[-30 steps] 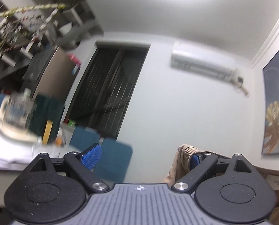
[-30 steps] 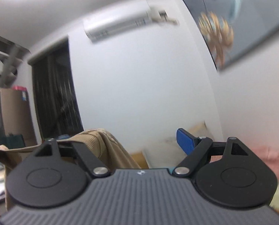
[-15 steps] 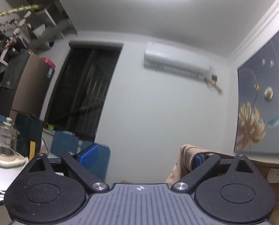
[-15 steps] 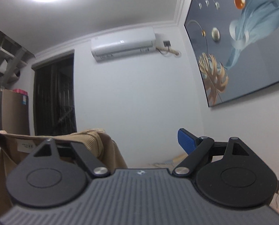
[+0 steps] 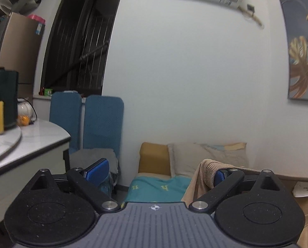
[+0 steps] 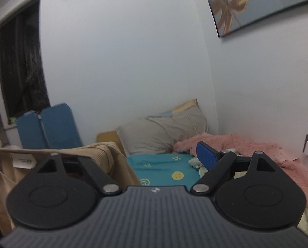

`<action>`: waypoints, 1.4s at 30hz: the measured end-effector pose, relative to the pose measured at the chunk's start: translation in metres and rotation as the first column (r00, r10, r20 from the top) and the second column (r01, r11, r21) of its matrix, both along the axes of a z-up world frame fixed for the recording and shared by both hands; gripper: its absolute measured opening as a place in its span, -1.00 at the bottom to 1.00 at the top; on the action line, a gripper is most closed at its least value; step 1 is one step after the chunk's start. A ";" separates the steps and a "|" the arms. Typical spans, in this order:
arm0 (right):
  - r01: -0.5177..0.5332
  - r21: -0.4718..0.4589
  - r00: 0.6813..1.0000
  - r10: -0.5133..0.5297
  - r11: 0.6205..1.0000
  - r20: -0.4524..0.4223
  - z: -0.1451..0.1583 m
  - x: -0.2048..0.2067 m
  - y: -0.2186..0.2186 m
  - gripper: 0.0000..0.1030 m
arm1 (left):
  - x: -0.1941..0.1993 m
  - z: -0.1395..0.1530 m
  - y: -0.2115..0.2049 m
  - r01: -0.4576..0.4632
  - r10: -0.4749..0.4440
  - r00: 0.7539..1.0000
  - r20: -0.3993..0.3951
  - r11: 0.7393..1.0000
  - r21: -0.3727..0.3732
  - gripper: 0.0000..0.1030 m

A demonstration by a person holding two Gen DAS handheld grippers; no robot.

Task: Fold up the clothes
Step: 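Lift the garment high with both grippers, holding it spread open, then lower the tan shirt onto the bed with both grippers and release it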

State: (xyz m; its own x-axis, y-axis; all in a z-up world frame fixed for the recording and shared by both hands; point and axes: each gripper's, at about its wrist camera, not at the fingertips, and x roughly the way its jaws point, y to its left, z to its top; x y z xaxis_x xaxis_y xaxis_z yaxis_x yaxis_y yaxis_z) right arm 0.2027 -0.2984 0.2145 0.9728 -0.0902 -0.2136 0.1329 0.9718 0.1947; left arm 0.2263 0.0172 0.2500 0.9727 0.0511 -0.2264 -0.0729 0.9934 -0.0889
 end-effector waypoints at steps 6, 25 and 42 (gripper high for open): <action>0.003 -0.074 0.991 -0.012 0.997 -0.130 -0.114 0.167 0.001 0.67 | 0.167 -0.137 -0.003 0.010 -0.005 0.991 -0.131 0.999 0.034 0.92; -0.397 -0.003 0.632 0.271 0.918 -0.727 -0.356 0.406 0.018 0.67 | 0.417 -0.412 -0.030 0.332 -0.137 0.731 -0.669 0.927 0.173 0.87; -0.077 0.172 0.879 0.148 0.982 -0.454 -0.310 0.216 0.012 0.67 | 0.348 -0.411 -0.057 0.126 0.125 0.872 -0.474 0.877 0.463 0.99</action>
State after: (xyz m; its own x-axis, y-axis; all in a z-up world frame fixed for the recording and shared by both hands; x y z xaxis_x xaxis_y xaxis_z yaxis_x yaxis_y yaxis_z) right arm 0.4183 -0.2862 -0.0953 0.7608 0.0804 -0.6440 0.1341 0.9514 0.2772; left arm 0.5744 -0.0396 -0.1609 0.7473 0.2711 -0.6067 0.0195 0.9037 0.4278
